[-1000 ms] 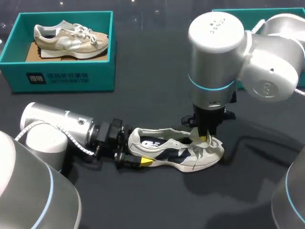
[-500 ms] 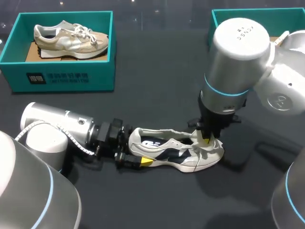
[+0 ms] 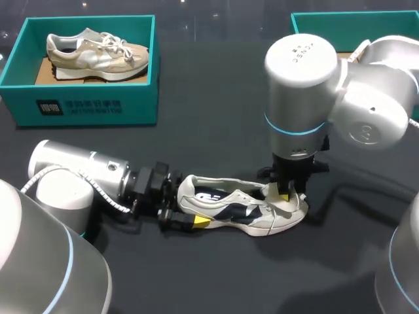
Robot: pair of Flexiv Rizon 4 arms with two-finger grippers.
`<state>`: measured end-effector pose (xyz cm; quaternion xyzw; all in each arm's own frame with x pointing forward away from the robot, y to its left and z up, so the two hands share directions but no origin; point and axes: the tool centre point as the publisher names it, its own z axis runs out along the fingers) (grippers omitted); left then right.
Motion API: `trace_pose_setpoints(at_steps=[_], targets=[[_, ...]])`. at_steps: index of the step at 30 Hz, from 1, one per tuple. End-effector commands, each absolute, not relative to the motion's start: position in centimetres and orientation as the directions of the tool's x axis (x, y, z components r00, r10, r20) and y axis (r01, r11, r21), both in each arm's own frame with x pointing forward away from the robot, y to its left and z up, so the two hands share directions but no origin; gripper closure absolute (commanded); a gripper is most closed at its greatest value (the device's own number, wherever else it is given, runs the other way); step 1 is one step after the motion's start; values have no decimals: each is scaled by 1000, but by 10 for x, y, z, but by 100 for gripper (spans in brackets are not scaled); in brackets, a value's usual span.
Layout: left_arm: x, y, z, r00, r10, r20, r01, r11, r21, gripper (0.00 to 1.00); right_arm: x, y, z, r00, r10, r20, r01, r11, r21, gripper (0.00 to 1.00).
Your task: Take the shoe out of the shoebox, open the shoe tongue, remove and reinsert the insole, then place the shoe into the shoebox
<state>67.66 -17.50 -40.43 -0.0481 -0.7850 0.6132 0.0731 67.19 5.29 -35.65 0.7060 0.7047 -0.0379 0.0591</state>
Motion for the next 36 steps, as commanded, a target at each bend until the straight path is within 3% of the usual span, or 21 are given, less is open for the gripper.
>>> trace_pose_setpoints(at_steps=[1,2,3,4,6,16,23,31,34,36], targets=[[676,-172,-406,-985,165,55,-14,242,-970,100,673,53,-360,21,984,-175,999,-15,37,35],[676,-172,-406,-985,165,55,-14,242,-970,100,672,52,-359,29,983,-181,999,-22,43,33],[676,-172,-406,-985,165,55,-14,242,-970,100,672,51,-358,36,982,-185,999,-27,46,20],[676,-172,-406,-985,165,55,-14,242,-970,100,672,49,-357,42,980,-193,998,-33,47,18],[676,-172,-406,-985,165,55,-14,242,-970,100,671,47,-355,56,976,-208,998,-46,53,20],[676,-172,-406,-985,165,55,-14,242,-970,100,668,26,-328,127,943,-308,990,-101,98,2],[676,-172,-406,-985,165,55,-14,242,-970,100,660,28,-278,117,945,-305,983,-67,171,5],[676,-172,-406,-985,165,55,-14,242,-970,100,667,58,-228,-122,948,-296,963,185,197,5],[676,-172,-406,-985,165,55,-14,242,-970,100,671,69,-220,-240,930,-279,938,296,179,10],[676,-172,-406,-985,165,55,-14,242,-970,100,673,81,-216,-335,902,-272,909,385,161,21]])
